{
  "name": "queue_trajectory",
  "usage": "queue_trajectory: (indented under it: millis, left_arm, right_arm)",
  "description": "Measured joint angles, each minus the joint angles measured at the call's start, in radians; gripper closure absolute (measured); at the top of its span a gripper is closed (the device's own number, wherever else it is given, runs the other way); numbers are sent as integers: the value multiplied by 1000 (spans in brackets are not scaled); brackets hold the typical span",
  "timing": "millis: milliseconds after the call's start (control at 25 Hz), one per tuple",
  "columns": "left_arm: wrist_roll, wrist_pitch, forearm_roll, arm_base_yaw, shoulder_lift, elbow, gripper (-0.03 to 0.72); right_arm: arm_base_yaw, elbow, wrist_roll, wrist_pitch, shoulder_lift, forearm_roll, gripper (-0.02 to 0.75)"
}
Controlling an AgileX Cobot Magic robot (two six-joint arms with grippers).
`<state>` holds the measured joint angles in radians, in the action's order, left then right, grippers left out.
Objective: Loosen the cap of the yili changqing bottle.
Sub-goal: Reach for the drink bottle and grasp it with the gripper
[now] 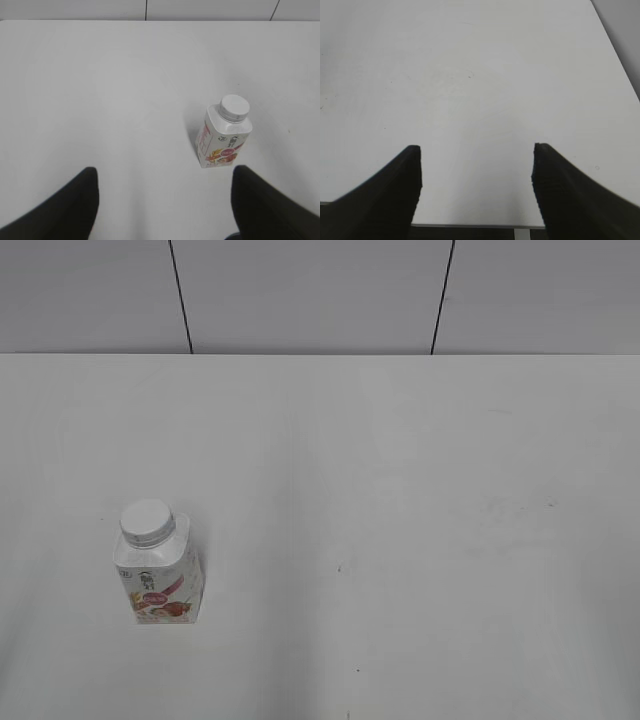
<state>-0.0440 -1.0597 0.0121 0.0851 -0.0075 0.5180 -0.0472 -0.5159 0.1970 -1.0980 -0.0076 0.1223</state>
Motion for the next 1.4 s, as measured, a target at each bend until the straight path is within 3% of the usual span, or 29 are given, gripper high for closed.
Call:
queue_trajectory:
  millis: [1400]
  left_arm:
    - [0, 0, -1, 0, 0, 0, 188]
  right_arm:
    - [0, 0, 0, 0, 0, 0, 192]
